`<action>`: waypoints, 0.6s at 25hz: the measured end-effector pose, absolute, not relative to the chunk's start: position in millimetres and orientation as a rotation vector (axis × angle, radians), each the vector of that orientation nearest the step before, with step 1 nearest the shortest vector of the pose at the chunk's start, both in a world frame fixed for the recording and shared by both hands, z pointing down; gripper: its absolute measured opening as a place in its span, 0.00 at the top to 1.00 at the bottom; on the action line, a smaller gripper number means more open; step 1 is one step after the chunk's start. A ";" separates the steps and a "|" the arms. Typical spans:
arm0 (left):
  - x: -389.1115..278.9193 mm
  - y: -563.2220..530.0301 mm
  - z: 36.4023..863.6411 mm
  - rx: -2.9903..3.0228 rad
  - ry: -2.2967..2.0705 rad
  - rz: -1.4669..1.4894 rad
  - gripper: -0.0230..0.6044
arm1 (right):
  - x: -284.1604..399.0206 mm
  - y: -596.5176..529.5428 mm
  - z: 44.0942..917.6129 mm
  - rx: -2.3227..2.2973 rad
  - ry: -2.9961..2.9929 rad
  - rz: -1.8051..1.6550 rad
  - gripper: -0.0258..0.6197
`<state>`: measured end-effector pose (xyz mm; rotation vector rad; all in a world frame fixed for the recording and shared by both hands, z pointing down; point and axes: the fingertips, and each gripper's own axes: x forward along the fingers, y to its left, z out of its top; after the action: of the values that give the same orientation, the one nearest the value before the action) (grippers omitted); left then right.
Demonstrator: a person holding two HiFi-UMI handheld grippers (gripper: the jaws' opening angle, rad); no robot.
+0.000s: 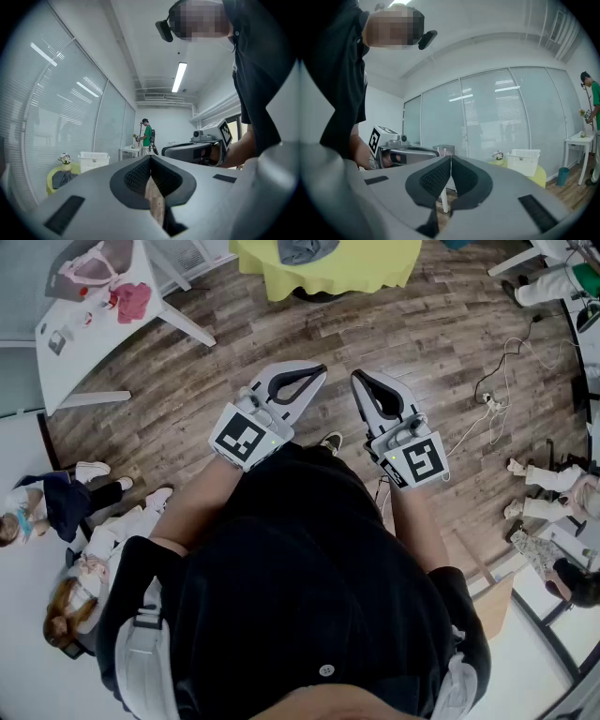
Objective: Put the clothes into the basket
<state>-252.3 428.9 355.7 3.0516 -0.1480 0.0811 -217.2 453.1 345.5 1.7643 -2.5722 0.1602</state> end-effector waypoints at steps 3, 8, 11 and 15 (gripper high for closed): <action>-248.5 435.6 355.1 3.049 -0.154 0.078 0.95 | -211.4 460.6 343.9 1.762 -2.578 0.157 0.92; -244.2 444.3 354.7 3.066 -0.173 0.092 0.95 | -206.4 471.5 346.8 1.739 -2.582 0.167 0.92; -241.6 447.7 357.3 3.063 -0.187 0.107 0.95 | -202.1 475.3 349.9 1.727 -2.585 0.174 0.92; -239.2 456.6 361.5 3.057 -0.199 0.126 0.95 | -196.3 481.8 354.7 1.706 -2.604 0.190 0.92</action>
<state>-239.2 456.6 361.5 3.0572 -0.1994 0.1259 -196.3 481.8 354.7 1.7058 -2.6040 0.1899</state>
